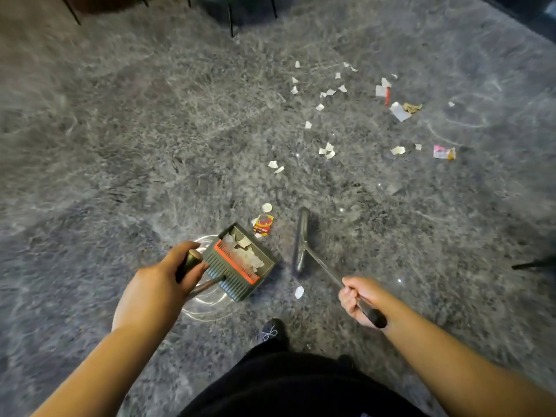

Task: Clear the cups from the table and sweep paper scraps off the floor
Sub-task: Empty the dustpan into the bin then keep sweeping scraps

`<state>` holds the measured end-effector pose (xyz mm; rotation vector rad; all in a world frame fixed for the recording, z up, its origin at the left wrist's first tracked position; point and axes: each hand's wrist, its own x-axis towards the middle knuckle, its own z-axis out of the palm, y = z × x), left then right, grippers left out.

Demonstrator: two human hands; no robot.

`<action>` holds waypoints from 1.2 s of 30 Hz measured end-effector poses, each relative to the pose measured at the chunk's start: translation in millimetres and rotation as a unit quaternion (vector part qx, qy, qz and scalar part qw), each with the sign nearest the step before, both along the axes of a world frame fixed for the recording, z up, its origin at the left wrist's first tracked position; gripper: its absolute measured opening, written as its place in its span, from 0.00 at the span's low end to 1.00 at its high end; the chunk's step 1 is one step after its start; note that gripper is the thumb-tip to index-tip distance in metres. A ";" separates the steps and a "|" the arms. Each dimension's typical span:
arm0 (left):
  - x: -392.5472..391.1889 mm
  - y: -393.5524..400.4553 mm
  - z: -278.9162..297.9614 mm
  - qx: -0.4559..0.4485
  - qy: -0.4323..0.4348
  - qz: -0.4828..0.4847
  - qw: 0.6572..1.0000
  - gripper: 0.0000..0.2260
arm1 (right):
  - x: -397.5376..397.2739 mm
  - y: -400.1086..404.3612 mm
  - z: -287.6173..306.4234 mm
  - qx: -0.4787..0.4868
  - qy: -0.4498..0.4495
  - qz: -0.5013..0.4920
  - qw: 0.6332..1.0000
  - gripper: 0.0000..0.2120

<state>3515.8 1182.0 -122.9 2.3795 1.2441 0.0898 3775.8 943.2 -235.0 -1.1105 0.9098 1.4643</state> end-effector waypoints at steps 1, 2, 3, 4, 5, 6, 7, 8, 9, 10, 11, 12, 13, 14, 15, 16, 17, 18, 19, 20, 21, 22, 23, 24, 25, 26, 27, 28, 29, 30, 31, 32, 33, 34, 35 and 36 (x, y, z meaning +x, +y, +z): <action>0.7 1.6 -2.2 -0.007 0.004 0.006 1.000 0.17 | -1.3 -3.8 5.7 -0.005 0.012 -0.005 1.000 0.17; 0.7 3.1 -4.4 -0.017 0.006 0.014 1.000 0.17 | -1.6 -6.7 11.7 -0.009 0.023 -0.010 1.000 0.18; 0.4 3.9 -6.8 -0.023 0.009 0.018 1.000 0.17 | -2.6 -10.0 16.7 -0.012 0.033 -0.017 0.999 0.18; 0.3 4.4 -9.5 -0.028 0.013 0.022 0.999 0.17 | -2.4 -12.6 21.0 -0.019 0.039 -0.020 0.999 0.19; 0.3 4.2 -11.8 -0.029 0.015 0.025 0.999 0.18 | -3.4 -14.9 23.7 -0.027 0.044 -0.022 0.998 0.20; 0.5 3.2 -13.8 -0.030 0.014 0.025 0.999 0.18 | -5.3 -17.2 24.7 -0.034 0.049 -0.023 0.998 0.20; 1.1 3.1 -16.0 -0.030 0.009 0.027 0.999 0.18 | -7.1 -17.7 24.1 -0.042 0.051 -0.025 0.998 0.21; 1.5 2.8 -18.0 -0.032 0.007 0.027 0.999 0.19 | -10.6 -18.8 22.7 -0.051 0.053 -0.027 0.997 0.22; 2.7 2.7 -20.6 -0.036 0.006 0.030 0.999 0.19 | -13.7 -19.3 19.9 -0.060 0.057 -0.027 0.996 0.22; 3.7 2.7 -22.5 -0.039 0.005 0.033 0.999 0.20 | -18.0 -20.0 17.2 -0.069 0.064 -0.025 0.995 0.22; 4.5 3.1 -23.8 -0.043 0.006 0.037 0.998 0.20 | -22.5 -20.1 14.1 -0.076 0.072 -0.022 0.994 0.22; 4.4 2.5 -25.5 -0.048 0.005 0.044 0.998 0.20 | -28.1 -19.5 9.2 -0.083 0.081 -0.014 0.993 0.23; 4.3 2.4 -25.6 -0.052 0.004 0.050 0.997 0.20 | -34.9 -18.4 4.6 -0.089 0.088 -0.007 0.992 0.23; 3.0 0.9 -26.2 -0.054 0.001 0.058 0.997 0.20 | -42.3 -16.5 -0.8 -0.092 0.094 -0.002 0.991 0.23; 1.6 -0.4 -25.9 -0.053 -0.003 0.063 0.997 0.20 | -49.8 -13.5 -5.0 -0.090 0.096 -0.003 0.991 0.22; -0.3 -2.1 -25.2 -0.051 -0.006 0.067 0.996 0.20 | -56.2 -9.7 -8.6 -0.081 0.100 -0.009 0.992 0.22; -3.0 -4.2 -24.8 -0.050 -0.008 0.072 0.996 0.20 | -61.5 -5.0 -12.2 -0.068 0.104 -0.017 0.992 0.21; -5.8 -5.7 -24.2 -0.047 -0.009 0.077 0.996 0.19 | -64.1 1.1 -13.7 -0.053 0.106 -0.025 0.993 0.20; -9.8 -7.3 -23.6 -0.044 -0.008 0.082 0.996 0.19 | -65.2 7.9 -15.2 -0.040 0.103 -0.028 0.993 0.19; -14.1 -8.4 -22.5 -0.042 -0.008 0.086 0.995 0.18 | -64.4 15.7 -15.5 -0.031 0.093 -0.026 0.995 0.18; -18.1 -9.4 -21.5 -0.039 -0.010 0.089 0.995 0.19 | -62.3 23.8 -15.6 -0.024 0.077 -0.022 0.996 0.17; -23.4 -9.6 -20.1 -0.033 -0.014 0.089 0.995 0.20 | -60.5 33.6 -15.9 -0.018 0.064 -0.017 0.998 0.17; -27.6 -9.5 -19.1 -0.025 -0.021 0.088 0.996 0.21 | -57.2 41.9 -15.8 -0.013 0.053 -0.017 0.998 0.17; -32.6 -8.4 -18.0 -0.018 -0.024 0.089 0.996 0.22 | -53.7 51.6 -16.6 -0.006 0.046 -0.018 0.999 0.17; -36.5 -7.1 -17.3 -0.015 -0.025 0.091 0.995 0.22 | -48.8 59.8 -16.8 0.002 0.039 -0.019 0.999 0.17; -39.7 -5.3 -16.7 -0.016 -0.023 0.096 0.995 0.23 | -42.4 67.7 -16.9 0.009 0.033 -0.020 0.999 0.17; -44.4 -3.2 -16.7 -0.019 -0.021 0.103 0.994 0.23 | -36.5 75.7 -17.6 0.014 0.028 -0.017 0.999 0.17; -46.7 -1.1 -17.2 -0.025 -0.021 0.111 0.993 0.23 | -28.5 81.7 -18.3 0.017 0.020 -0.014 1.000 0.17; -50.9 1.0 -17.3 -0.030 -0.019 0.119 0.992 0.24 | -22.9 88.5 -19.5 0.020 0.013 -0.008 1.000 0.16; -52.7 2.7 -17.9 -0.033 -0.019 0.123 0.992 0.24 | -16.0 93.4 -19.7 0.023 0.008 -0.004 1.000 0.16; -53.7 4.8 -18.2 -0.034 -0.019 0.127 0.991 0.23 | -10.4 97.7 -19.4 0.027 0.006 0.000 1.000 0.16; -55.7 7.7 -18.0 -0.034 -0.021 0.133 0.990 0.23 | -6.7 103.3 -19.2 0.027 0.006 0.009 1.000 0.15; -56.5 10.5 -17.3 -0.036 -0.022 0.140 0.989 0.23 | -3.7 108.1 -17.9 0.027 0.003 0.022 0.999 0.16; -58.1 13.8 -16.5 -0.039 -0.020 0.145 0.988 0.22 | -2.6 113.7 -16.1 0.022 -0.005 0.040 0.999 0.16; -59.4 16.4 -15.9 -0.040 -0.016 0.147 0.988 0.22 | -2.2 119.2 -12.5 0.018 -0.017 0.067 0.997 0.15; -61.1 18.8 -15.7 -0.039 -0.011 0.146 0.988 0.22 | -2.5 124.0 -9.4 0.012 -0.038 0.098 0.994 0.12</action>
